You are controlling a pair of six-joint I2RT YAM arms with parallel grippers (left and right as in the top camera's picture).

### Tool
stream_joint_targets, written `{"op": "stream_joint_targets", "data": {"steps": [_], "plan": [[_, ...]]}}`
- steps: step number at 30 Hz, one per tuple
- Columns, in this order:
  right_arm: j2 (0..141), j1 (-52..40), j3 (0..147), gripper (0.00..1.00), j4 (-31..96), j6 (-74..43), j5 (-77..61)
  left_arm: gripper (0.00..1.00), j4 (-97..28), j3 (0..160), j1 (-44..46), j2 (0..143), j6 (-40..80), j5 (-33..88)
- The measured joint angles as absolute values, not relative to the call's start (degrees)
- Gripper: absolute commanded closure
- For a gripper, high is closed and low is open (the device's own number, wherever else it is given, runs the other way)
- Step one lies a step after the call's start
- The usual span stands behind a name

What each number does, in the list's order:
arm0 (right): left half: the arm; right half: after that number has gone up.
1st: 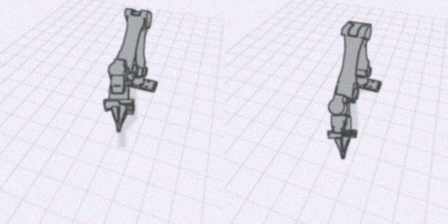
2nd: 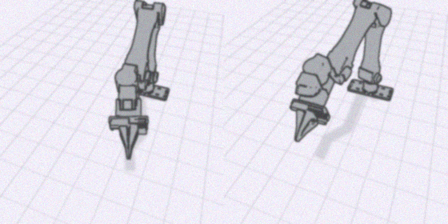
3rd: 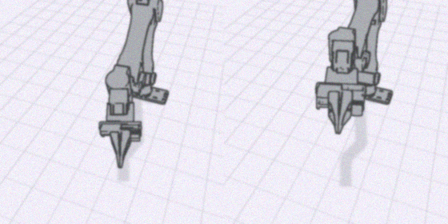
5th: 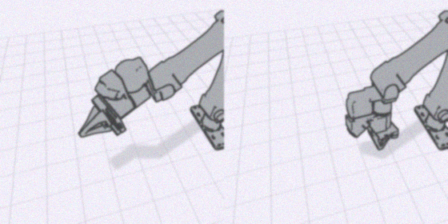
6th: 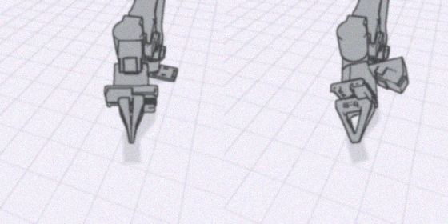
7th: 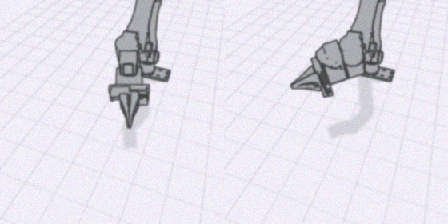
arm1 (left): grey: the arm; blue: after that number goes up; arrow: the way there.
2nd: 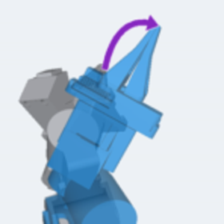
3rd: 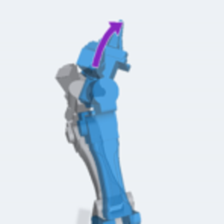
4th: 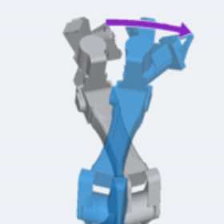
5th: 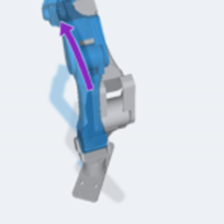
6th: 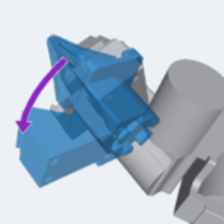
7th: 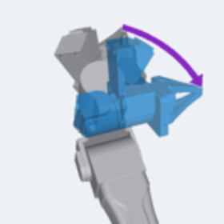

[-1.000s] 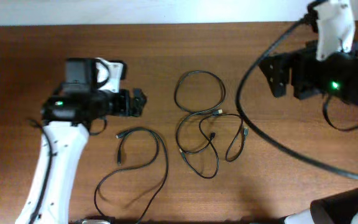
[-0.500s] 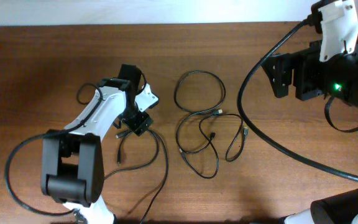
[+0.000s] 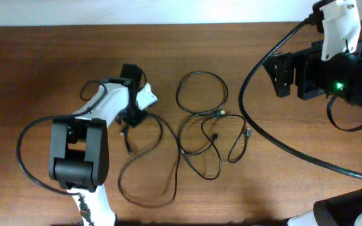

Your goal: Untangle cables

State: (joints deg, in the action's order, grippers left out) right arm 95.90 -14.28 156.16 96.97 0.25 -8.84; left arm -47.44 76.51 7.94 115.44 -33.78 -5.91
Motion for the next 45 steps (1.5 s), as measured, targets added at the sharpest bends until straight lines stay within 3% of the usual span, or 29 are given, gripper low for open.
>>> {"op": "stream_joint_targets", "data": {"steps": [7,11,15,18,19,20,21,25,29,35,40,45], "plan": [[96.88,-14.28,156.16,0.01,96.95,0.23,-8.84,1.0,-50.24,102.72,-7.49,119.59,-12.03,-12.86],[97.76,-14.26,156.16,0.01,96.97,0.23,-8.84,1.0,-45.43,115.92,-21.15,119.59,3.07,-13.58],[100.03,-14.26,156.16,0.01,96.97,-0.01,-8.82,1.0,-35.29,117.99,-32.67,119.87,12.56,-5.19],[102.04,-14.26,156.16,0.01,96.97,-1.39,-8.91,1.0,-35.33,118.43,-32.62,124.7,14.55,0.95],[102.39,-14.26,156.16,0.01,96.97,-1.52,-9.1,0.82,-35.48,118.43,-32.08,126.61,14.68,1.69],[102.85,-14.26,156.14,0.01,96.97,-1.61,-9.34,0.32,-36.16,118.41,-31.05,130.76,14.87,2.7],[102.94,-14.26,156.14,0.02,96.97,-1.69,-9.58,0.01,-36.82,118.39,-30.44,133.34,15.11,3.11],[102.94,-14.26,156.11,0.01,96.97,-1.74,-10.17,0.01,-40.18,118.17,-29.43,138.89,15.49,2.52],[102.94,-14.26,156.11,0.01,96.97,-1.74,-10.2,0.01,-47.31,119.42,-29.85,137.93,15.55,-5.61],[102.04,-14.26,155.98,0.01,96.97,-1.76,-10.2,0.01,-60.99,121.84,-26.96,125.97,10.74,20.45],[92.6,-14.26,155.83,0.02,96.97,-1.74,-10.13,0.01,-74.06,122.32,-6.52,124.84,8.93,28.05],[81.69,-14.26,155.85,0.02,96.97,-1.76,-7.51,0.01,-74.13,119.7,14.9,124.84,13.06,16.93]]}}
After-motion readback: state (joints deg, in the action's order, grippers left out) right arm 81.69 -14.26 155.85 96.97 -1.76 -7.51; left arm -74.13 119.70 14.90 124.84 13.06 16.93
